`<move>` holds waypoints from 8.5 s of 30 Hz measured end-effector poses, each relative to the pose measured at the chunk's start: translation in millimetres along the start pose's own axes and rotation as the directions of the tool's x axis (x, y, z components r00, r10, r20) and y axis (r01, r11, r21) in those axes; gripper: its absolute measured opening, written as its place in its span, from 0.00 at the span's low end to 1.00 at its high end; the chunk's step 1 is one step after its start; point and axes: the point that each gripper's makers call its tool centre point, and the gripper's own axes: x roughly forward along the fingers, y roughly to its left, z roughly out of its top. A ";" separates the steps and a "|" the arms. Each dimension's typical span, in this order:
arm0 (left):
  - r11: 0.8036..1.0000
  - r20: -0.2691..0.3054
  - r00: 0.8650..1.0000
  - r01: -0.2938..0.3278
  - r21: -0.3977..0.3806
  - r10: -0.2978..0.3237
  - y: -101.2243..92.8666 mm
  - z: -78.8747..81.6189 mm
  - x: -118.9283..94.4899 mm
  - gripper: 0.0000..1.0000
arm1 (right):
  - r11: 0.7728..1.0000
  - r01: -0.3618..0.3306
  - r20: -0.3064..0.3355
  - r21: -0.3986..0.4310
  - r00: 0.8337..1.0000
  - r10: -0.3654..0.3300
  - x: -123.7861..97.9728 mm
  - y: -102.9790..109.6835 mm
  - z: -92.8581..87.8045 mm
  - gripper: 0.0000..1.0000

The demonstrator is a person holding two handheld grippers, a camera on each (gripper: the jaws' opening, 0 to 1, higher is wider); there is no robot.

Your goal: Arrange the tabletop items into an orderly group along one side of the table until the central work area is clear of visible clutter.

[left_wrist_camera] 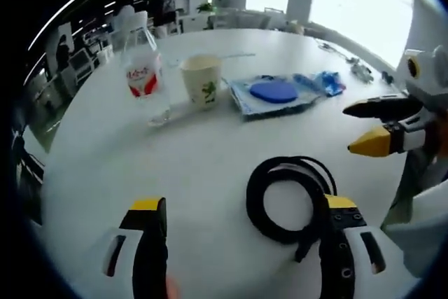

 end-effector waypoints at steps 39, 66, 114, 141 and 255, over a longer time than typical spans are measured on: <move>0.992 -0.084 0.990 0.110 -0.064 -0.115 -22.5 -25.0 14.8 0.18 | 0.996 -0.088 -0.151 -0.005 0.985 0.086 40.6 54.5 -42.0 0.27; 0.970 -0.087 0.985 0.125 -0.210 -0.146 -41.6 -8.7 9.9 0.00 | 0.988 -0.038 -0.067 0.147 0.997 0.048 17.3 21.5 -22.0 0.00; 0.954 -0.098 0.950 0.289 -0.079 -0.296 -178.0 82.5 70.1 0.00 | 0.920 0.144 0.030 0.366 0.986 -0.167 -66.3 -128.8 -24.7 0.00; 0.953 -0.170 0.938 0.301 -0.039 -0.304 -212.0 99.4 111.3 0.00 | 0.890 0.174 -0.011 0.421 0.982 -0.187 -68.8 -182.2 -41.1 0.00; 0.976 0.193 0.977 0.124 -0.179 -0.089 4.7 25.5 -153.4 0.97 | 0.896 0.233 0.171 0.378 0.934 -0.315 -238.1 -133.4 -26.1 0.93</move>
